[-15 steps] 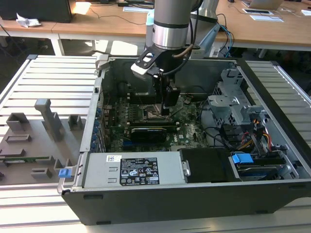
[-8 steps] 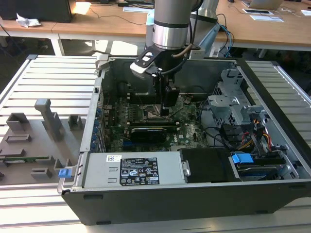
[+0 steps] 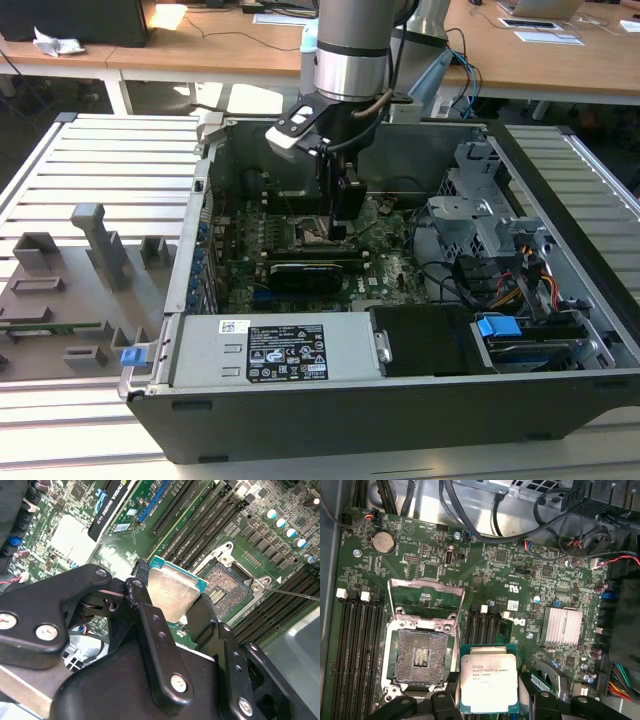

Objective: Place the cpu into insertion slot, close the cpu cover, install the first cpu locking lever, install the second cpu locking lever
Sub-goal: 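Place the cpu into insertion slot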

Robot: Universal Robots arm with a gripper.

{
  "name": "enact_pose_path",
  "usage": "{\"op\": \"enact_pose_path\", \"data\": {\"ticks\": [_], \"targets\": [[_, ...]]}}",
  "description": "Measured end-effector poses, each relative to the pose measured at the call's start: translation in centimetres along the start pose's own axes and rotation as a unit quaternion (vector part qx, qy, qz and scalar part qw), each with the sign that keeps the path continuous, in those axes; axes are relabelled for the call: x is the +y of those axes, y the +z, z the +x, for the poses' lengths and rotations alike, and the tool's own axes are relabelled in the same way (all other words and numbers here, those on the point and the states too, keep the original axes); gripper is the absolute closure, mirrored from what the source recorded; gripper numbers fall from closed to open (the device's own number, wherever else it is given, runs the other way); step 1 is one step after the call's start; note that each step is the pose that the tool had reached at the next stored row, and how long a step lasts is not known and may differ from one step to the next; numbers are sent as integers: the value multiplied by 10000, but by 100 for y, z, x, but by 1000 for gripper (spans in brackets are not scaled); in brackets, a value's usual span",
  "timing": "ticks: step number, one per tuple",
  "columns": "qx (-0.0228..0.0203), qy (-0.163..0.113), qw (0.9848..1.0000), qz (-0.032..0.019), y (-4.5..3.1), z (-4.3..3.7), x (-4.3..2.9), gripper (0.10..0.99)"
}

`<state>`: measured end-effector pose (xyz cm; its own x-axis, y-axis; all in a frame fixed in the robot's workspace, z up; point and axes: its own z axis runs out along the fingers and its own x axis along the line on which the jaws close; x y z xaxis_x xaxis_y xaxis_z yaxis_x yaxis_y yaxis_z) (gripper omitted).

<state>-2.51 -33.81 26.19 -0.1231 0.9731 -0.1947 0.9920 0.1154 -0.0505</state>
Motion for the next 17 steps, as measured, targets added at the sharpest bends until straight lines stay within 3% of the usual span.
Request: {"op": "enact_pose_path", "data": {"ticks": [4, 8, 9, 12, 17], "targets": [[-49, 147, 9999, 37, 0, 0, -1, 541], [-49, 157, 9999, 39, 0, 0, 0, 541], [11, 155, 9999, 31, 1, 0, 1, 541], [419, 148, 9990, -11, 1, 0, 0, 541], [796, 191, 9966, -45, 3, 0, 0, 541]]}}
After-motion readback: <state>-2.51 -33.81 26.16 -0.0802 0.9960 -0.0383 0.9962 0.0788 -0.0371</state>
